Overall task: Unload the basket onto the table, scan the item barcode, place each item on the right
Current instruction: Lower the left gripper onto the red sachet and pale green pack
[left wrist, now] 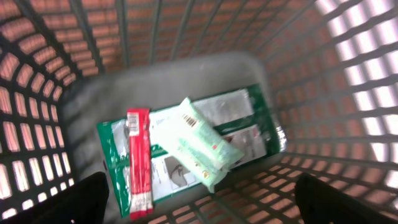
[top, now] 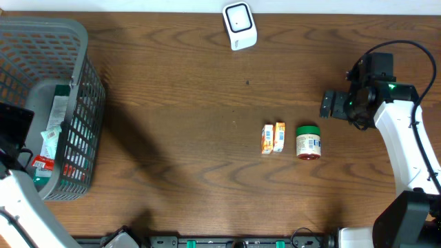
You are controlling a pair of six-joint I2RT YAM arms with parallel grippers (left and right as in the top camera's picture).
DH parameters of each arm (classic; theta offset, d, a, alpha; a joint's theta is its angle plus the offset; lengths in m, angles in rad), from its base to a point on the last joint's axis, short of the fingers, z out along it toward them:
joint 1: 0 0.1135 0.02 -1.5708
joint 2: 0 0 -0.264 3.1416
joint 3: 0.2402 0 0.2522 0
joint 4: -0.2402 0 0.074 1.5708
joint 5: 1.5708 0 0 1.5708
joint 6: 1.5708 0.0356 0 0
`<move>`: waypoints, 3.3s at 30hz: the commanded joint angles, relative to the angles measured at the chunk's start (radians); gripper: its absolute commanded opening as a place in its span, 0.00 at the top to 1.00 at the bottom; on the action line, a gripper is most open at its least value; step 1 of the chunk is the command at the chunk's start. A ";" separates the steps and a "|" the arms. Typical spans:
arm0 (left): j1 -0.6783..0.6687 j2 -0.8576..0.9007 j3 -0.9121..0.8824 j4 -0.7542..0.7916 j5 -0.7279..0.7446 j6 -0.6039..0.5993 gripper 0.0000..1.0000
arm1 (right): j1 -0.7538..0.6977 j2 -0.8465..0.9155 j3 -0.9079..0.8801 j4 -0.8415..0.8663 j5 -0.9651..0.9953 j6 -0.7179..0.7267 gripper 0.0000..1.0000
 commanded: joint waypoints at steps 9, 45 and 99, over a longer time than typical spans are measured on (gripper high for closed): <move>-0.003 0.484 -0.095 -0.042 -0.021 0.007 0.14 | -0.002 -0.017 0.014 -0.001 0.006 -0.004 0.01; -0.023 -0.046 -0.052 0.024 0.194 0.071 0.86 | -0.002 -0.017 0.014 -0.001 0.006 -0.004 0.01; -0.151 0.912 0.159 -0.126 -0.146 0.003 0.16 | -0.002 -0.017 0.014 -0.001 0.006 -0.004 0.01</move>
